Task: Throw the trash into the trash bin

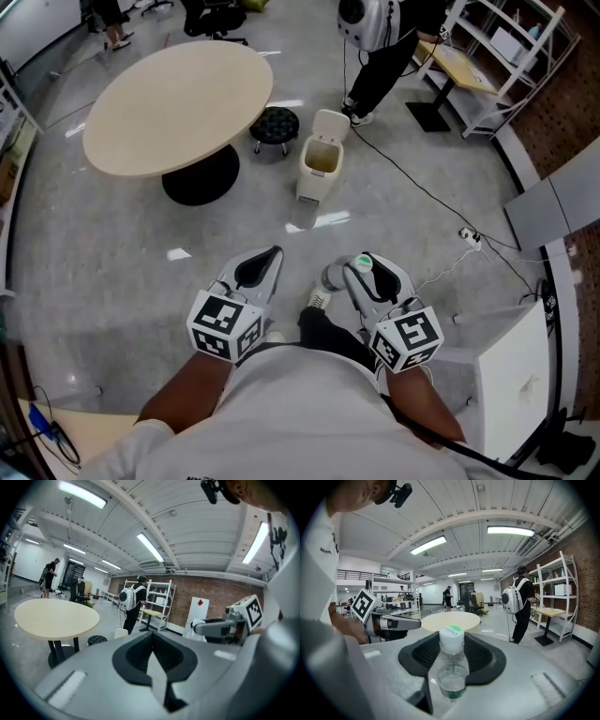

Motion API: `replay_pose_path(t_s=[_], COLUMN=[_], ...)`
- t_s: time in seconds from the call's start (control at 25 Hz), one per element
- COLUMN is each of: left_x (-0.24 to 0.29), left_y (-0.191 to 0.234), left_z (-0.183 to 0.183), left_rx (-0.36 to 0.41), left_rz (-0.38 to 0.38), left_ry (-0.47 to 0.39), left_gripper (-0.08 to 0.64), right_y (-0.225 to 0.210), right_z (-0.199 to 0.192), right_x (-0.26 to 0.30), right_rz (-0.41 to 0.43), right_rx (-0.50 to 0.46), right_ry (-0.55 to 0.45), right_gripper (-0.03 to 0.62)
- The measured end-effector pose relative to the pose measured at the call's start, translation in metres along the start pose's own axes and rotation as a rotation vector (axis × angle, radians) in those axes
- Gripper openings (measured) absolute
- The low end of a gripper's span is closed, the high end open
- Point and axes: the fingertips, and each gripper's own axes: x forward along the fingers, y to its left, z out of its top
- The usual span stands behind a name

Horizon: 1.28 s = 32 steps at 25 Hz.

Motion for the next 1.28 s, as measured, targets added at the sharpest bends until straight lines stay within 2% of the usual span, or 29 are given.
replay_pose_path(t_s=[0.48,0.68,1.12,1.28], left_x=[0.03,0.062,0.147,0.176], left_y=[0.019,0.027,0.044,0.047], left_z=[0.001,0.005,0.039,0.05], left_rx=[0.0,0.004,0.036,0.016], left_rz=[0.011,0.005,0.001,0.009], left_ry=[0.032,0.055,0.064,0.067], left_gripper=[0.006,0.006,0.006,0.006], right_y=[-0.021,-0.05,-0.124,-0.16], right_z=[-0.003,-0.004,0.02,0.024], right_x=[0.032,0.049,0.093,0.105], right_rz=[0.018,0.014,0.029,0.029], right_rx=[0.031,0.047,0.05,0.059], right_ry=[0.001,0.018,-0.001,-0.009], right_gripper=[0.16,0.16,0.16,0.16])
